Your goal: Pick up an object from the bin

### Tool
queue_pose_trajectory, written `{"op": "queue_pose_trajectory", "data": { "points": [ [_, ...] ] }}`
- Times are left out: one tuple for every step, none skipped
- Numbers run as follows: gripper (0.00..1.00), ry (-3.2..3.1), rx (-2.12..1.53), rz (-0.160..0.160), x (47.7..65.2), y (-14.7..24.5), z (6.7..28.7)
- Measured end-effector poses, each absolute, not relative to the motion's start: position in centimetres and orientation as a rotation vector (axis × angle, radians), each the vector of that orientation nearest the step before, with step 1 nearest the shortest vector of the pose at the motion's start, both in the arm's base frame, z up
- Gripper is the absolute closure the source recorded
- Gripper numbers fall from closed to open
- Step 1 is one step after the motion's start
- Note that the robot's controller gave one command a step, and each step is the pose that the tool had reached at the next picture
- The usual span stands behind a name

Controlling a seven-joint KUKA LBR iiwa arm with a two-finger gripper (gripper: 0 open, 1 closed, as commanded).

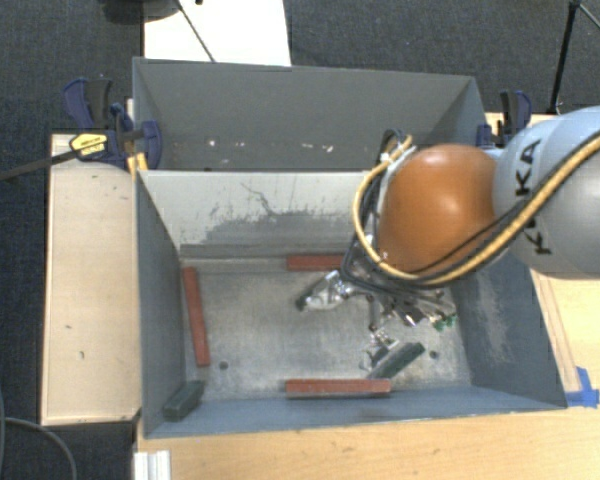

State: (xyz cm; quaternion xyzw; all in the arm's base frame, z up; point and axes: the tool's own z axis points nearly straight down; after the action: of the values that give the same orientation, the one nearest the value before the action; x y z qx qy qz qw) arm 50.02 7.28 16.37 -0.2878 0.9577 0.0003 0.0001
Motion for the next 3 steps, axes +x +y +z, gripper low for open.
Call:
{"op": "queue_pose_trajectory", "data": {
  "points": [
    [0.0, 2.994, -0.914, -0.002, 50.0, 3.7, 16.5],
    [0.0, 2.935, -1.119, 0.0, 48.9, 0.9, 14.5],
    [0.0, 2.809, -1.401, -0.001, 48.8, -1.3, 11.3]
  ]
}}
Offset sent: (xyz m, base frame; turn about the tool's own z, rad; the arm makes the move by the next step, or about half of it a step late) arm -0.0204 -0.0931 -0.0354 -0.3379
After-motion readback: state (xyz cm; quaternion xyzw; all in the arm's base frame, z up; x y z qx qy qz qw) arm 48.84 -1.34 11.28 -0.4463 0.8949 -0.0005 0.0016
